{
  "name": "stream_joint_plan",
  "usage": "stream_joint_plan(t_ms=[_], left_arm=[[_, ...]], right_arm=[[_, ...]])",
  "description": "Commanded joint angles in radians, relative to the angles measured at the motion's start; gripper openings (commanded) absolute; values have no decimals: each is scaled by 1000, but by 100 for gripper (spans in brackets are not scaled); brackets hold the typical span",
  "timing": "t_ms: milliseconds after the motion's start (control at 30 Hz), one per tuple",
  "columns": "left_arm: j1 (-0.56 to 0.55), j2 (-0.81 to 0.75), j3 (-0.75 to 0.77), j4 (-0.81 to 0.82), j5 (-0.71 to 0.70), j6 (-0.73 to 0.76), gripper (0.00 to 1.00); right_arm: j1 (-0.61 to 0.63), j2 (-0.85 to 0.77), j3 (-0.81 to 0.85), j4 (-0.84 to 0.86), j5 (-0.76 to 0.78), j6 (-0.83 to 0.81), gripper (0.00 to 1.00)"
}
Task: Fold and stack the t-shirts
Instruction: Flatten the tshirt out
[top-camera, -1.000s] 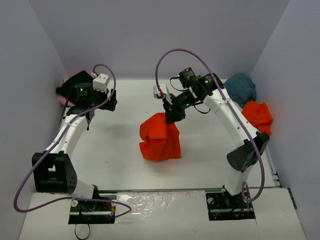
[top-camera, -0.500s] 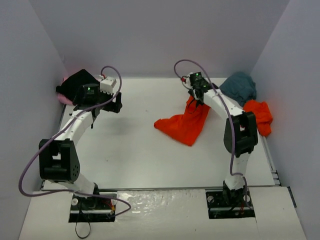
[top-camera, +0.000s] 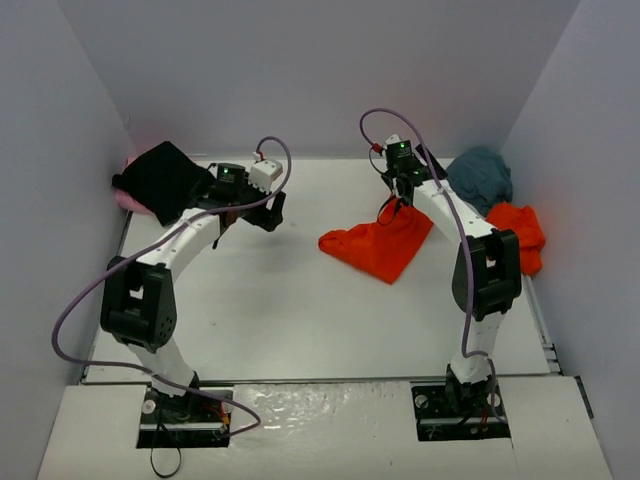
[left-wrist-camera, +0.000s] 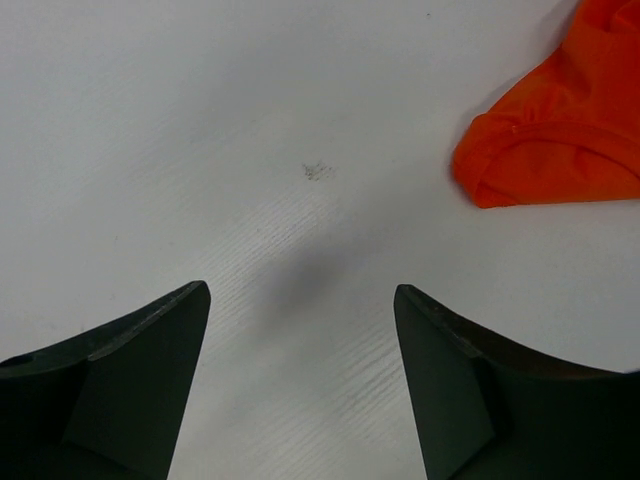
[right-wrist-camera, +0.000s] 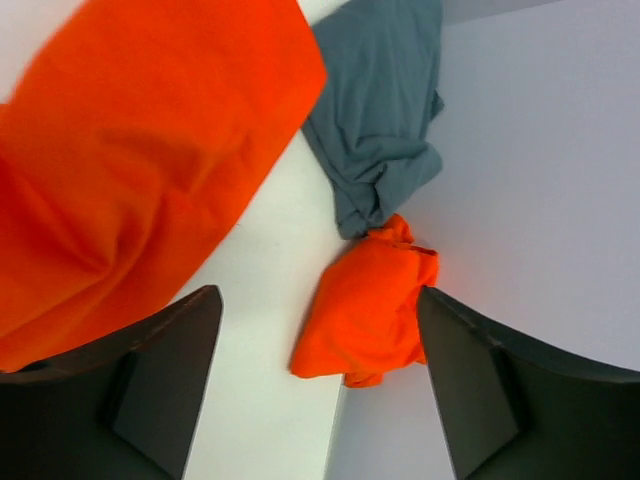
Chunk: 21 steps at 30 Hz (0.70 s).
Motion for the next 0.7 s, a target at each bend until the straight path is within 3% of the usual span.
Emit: stream_joint_plan(t_ms=[0, 100, 200, 400, 667], left_arm=[[-61, 76, 154, -75, 8, 29, 64], [-118, 122, 194, -100, 2, 37, 58], [-165, 175, 236, -123, -6, 44, 59], [-216, 250, 296, -148, -33, 77, 59], [-226, 373, 441, -222, -13, 78, 59]], right_arm=[[-4, -69, -38, -1, -48, 30, 54], [-14, -82, -49, 1, -41, 30, 54], [-33, -122, -51, 2, -39, 32, 60], [-88, -231, -78, 9, -83, 41, 62], [-107, -266, -111, 23, -99, 37, 63]])
